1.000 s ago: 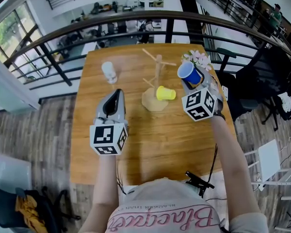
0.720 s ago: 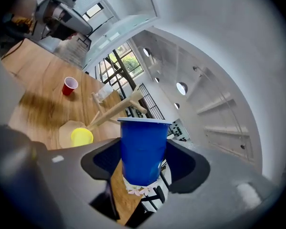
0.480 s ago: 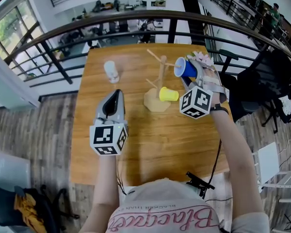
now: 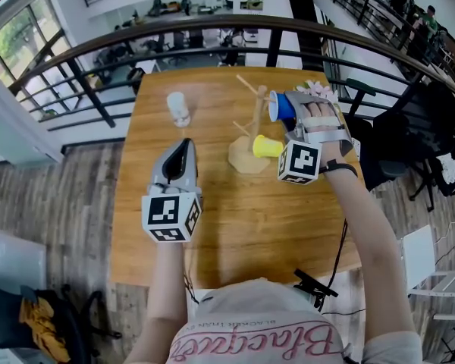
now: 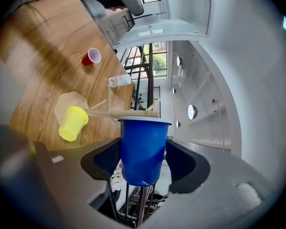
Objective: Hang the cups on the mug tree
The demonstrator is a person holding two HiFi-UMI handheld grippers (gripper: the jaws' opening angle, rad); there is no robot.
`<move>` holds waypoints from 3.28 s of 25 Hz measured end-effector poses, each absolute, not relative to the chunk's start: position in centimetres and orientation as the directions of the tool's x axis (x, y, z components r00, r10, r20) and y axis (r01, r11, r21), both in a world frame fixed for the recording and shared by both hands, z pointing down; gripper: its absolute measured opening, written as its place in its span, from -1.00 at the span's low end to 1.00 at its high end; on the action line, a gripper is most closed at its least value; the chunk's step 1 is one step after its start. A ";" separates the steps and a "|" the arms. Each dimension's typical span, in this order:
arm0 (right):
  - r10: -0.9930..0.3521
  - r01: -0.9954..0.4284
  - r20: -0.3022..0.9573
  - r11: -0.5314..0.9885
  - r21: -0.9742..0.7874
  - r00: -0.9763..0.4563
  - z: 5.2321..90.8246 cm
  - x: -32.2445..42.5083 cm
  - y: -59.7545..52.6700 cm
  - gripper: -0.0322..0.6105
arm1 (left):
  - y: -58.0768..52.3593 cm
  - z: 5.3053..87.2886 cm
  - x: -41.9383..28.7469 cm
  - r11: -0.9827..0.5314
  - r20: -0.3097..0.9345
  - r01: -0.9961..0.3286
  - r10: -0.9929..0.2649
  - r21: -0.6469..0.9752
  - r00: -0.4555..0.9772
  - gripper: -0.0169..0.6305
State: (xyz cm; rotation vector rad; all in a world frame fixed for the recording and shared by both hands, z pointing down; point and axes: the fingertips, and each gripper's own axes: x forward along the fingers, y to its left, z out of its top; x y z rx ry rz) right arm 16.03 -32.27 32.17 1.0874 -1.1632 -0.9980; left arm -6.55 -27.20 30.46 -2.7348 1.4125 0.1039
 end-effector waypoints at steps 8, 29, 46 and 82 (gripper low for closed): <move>-0.976 0.229 0.184 0.207 0.951 0.117 33.1 14.4 -32.5 0.00 | -26.9 30.9 -7.8 -0.562 -0.081 -0.827 -0.824 -0.011 0.561 -0.91; -0.976 0.332 0.183 0.213 0.919 0.119 33.0 13.4 -31.4 0.24 | -25.8 32.4 -10.3 -0.543 -0.061 -0.839 -0.839 0.024 0.541 -0.91; -0.994 -0.098 0.054 0.044 0.994 0.093 29.5 11.1 -26.8 0.25 | -25.3 34.9 -10.8 -0.564 0.005 -0.826 -0.826 -0.018 0.564 -0.50; -0.952 -0.890 0.281 0.019 0.456 0.124 44.2 10.8 -20.7 -0.21 | -32.7 50.9 -12.5 -0.576 0.335 -0.815 -0.782 -0.064 0.526 0.27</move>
